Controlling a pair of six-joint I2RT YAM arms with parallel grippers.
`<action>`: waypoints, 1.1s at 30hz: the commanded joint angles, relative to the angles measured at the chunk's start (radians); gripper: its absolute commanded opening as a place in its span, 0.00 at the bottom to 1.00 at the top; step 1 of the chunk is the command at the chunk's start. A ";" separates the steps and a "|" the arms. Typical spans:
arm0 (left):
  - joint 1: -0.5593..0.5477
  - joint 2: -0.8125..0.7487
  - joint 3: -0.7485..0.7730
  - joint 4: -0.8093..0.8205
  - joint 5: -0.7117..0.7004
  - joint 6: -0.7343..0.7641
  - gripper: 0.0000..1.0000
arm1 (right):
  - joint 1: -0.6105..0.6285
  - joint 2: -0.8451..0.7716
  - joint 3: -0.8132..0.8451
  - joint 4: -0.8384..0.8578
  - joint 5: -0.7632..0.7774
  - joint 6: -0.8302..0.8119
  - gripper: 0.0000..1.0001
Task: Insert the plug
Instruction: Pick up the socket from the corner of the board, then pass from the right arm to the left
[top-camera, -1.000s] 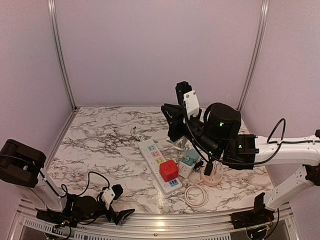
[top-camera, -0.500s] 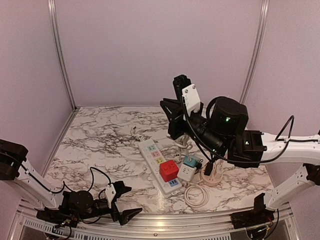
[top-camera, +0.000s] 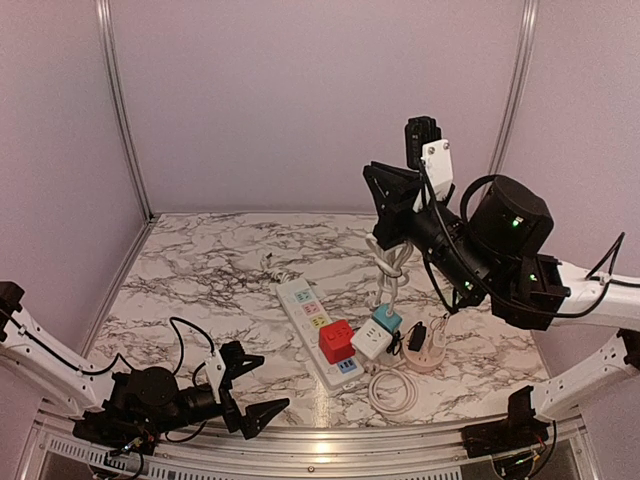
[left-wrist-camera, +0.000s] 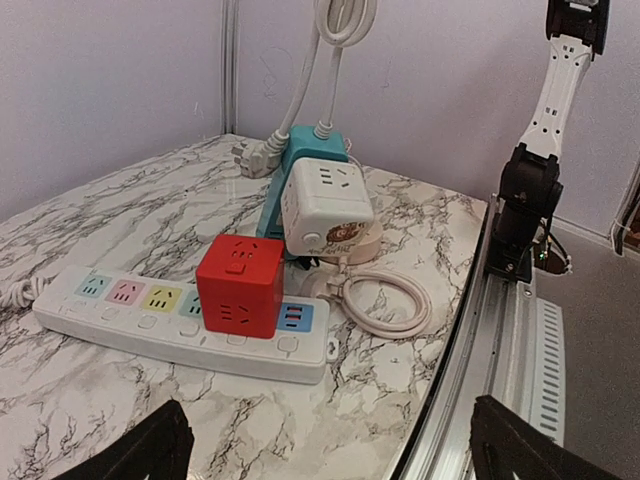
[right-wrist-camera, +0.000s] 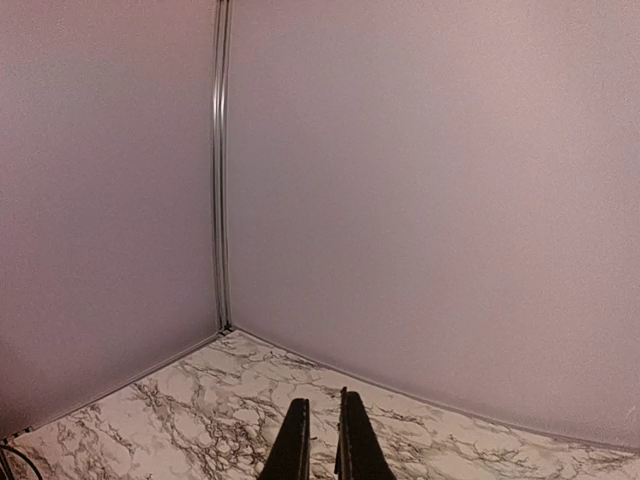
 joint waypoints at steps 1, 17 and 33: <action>-0.006 -0.001 0.028 -0.019 -0.008 0.021 0.99 | 0.009 0.009 0.084 0.027 -0.022 -0.019 0.00; -0.005 0.138 0.254 -0.074 -0.014 0.124 0.99 | 0.078 0.043 0.250 -0.093 -0.139 0.025 0.00; 0.199 0.062 0.210 -0.016 0.393 0.259 0.99 | 0.269 0.075 0.317 -0.118 -0.052 -0.092 0.00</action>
